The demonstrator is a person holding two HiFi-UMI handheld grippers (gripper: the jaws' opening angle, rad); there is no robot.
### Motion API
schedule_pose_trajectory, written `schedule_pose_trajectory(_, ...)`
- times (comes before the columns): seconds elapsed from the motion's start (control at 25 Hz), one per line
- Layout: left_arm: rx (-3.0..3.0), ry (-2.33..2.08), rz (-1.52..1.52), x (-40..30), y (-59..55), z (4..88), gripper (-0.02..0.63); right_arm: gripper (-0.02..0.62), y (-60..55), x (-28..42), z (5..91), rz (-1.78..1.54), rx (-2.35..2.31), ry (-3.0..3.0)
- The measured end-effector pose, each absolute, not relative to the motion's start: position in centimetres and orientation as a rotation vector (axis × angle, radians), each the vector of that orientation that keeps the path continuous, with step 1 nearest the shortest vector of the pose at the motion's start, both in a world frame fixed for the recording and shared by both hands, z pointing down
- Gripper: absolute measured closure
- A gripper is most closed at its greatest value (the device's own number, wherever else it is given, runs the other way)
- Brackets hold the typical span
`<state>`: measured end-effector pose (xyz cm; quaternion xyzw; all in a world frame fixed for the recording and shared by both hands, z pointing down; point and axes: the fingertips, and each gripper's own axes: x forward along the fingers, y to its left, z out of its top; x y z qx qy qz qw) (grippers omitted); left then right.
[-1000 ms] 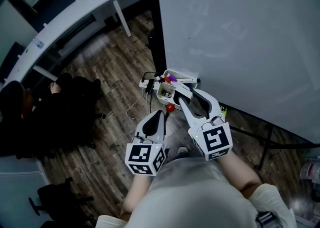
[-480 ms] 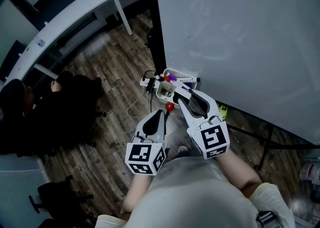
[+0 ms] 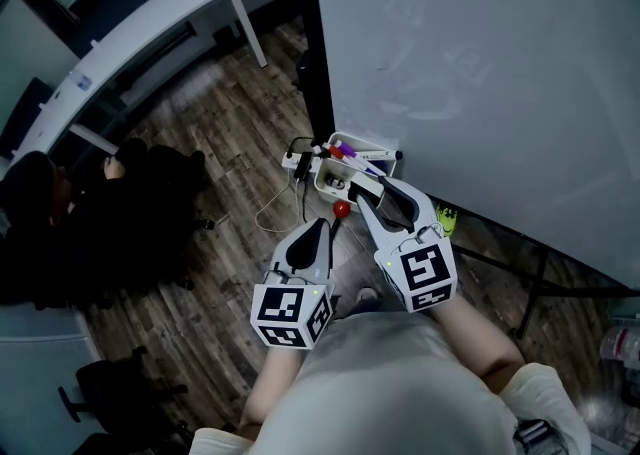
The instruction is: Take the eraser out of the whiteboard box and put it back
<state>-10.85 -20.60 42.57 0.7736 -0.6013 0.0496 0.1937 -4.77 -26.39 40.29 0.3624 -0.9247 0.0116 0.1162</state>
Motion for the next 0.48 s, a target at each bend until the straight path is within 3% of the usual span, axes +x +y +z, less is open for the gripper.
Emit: schedule_pose_trajectory(0.48,2.181,-1.675,0.14,-10.68,-20.12,42.37,0.604,0.431,-26.14,-4.91,40.39,0.039,1.058,-2.705)
